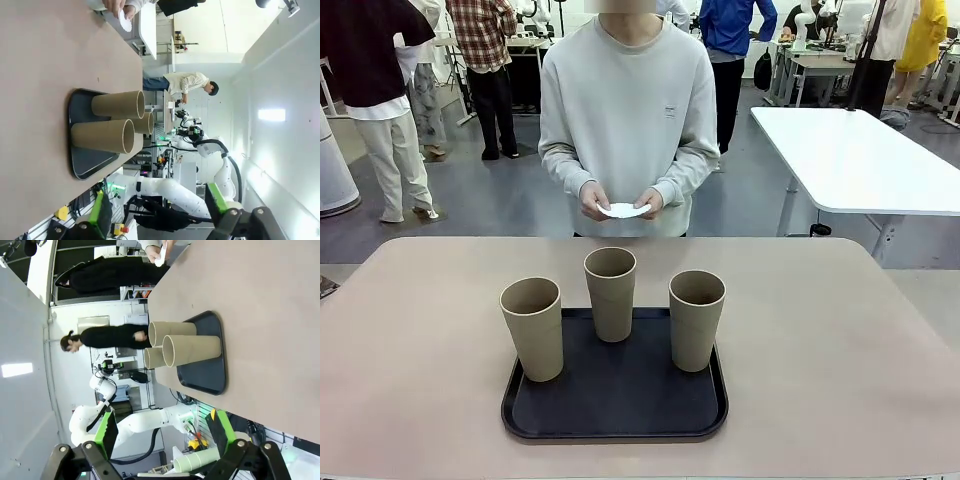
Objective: Place coasters on the table and set cups on them.
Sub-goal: Pick up one Reusable plastic cup and place it on a coaster set by the human.
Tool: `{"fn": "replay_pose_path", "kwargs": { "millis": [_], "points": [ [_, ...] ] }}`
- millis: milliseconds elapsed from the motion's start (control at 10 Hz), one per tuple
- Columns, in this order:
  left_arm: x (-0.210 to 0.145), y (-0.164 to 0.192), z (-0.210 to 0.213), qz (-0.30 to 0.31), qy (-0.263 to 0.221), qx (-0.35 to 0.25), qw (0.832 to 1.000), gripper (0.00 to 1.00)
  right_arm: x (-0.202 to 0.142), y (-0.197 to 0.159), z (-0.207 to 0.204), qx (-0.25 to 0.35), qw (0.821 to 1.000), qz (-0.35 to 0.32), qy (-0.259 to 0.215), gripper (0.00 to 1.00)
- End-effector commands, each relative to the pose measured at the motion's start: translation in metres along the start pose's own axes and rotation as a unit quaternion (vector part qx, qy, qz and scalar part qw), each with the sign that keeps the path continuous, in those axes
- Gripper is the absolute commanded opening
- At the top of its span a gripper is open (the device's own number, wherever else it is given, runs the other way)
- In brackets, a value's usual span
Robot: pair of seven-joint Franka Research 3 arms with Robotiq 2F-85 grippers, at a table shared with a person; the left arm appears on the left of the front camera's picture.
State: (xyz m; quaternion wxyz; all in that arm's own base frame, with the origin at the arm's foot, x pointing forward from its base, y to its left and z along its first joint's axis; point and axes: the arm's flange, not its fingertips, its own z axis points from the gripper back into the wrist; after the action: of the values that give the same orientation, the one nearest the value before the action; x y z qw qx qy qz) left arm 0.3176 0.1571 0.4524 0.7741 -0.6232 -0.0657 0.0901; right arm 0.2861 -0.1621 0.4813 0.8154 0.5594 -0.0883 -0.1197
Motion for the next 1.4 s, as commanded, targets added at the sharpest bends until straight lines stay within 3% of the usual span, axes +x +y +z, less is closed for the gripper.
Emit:
{"fn": "replay_pose_path", "kwargs": {
  "millis": [0, 1300],
  "points": [
    [0.0004, -0.0010, 0.0011, -0.006, -0.002, -0.007, 1.000, 1.00, 0.0024, 0.0013, -0.0008, 0.010, 1.000, 0.006, -0.001, 1.00],
    [0.0004, -0.0010, 0.0011, -0.006, -0.002, -0.007, 1.000, 1.00, 0.0024, 0.0013, -0.0008, 0.010, 1.000, 0.006, -0.001, 1.00]
  ]
}}
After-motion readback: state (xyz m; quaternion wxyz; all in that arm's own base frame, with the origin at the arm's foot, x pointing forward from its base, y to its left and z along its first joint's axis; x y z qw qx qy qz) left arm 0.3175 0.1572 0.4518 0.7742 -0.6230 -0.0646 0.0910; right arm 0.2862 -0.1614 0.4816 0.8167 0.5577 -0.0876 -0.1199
